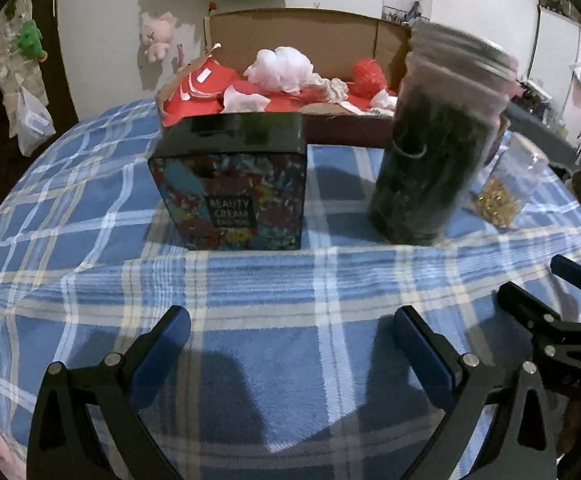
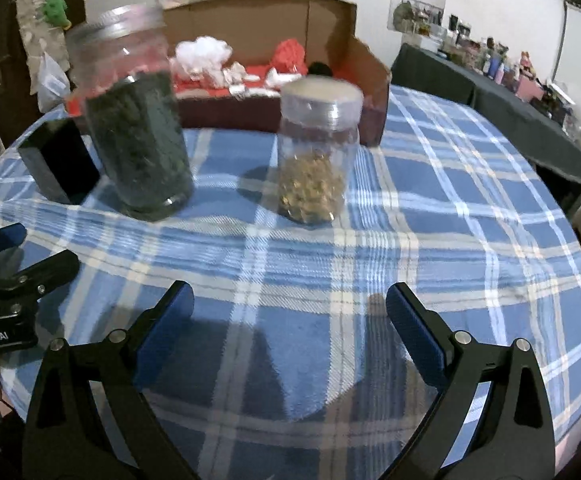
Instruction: Organize soft objects
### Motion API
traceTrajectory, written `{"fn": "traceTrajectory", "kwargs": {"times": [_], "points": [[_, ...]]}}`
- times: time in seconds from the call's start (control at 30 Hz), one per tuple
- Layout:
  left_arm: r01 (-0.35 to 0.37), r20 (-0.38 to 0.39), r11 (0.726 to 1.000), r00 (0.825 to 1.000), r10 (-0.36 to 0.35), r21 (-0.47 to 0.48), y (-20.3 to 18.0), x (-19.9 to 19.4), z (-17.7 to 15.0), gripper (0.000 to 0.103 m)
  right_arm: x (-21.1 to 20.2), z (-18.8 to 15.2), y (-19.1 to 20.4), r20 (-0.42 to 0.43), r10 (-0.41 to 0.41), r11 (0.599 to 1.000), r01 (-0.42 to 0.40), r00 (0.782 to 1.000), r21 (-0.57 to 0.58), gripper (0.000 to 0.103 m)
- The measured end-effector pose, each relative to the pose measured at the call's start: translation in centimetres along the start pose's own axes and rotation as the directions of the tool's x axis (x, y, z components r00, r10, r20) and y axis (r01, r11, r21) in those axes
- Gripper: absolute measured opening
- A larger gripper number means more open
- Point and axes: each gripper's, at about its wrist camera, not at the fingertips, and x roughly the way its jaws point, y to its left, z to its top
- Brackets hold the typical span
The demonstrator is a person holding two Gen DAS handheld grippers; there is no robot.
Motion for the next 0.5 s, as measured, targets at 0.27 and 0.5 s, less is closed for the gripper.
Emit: {"fn": "traceTrajectory", "kwargs": {"times": [0.27, 0.5], "points": [[-0.023, 0.006, 1.000, 1.000, 0.023, -0.006, -0.14, 0.01, -0.18, 0.103, 0.70, -0.51, -0.82, -0.025, 0.007, 0.999, -0.005, 1.000, 0.048, 0.100], [-0.024, 0.008, 1.000, 1.000, 0.024, -0.009, -0.12, 0.01, -0.19, 0.103, 0.80, -0.55, -0.91, -0.035, -0.001, 0.998, 0.003, 0.999, 0.059, 0.103]]}}
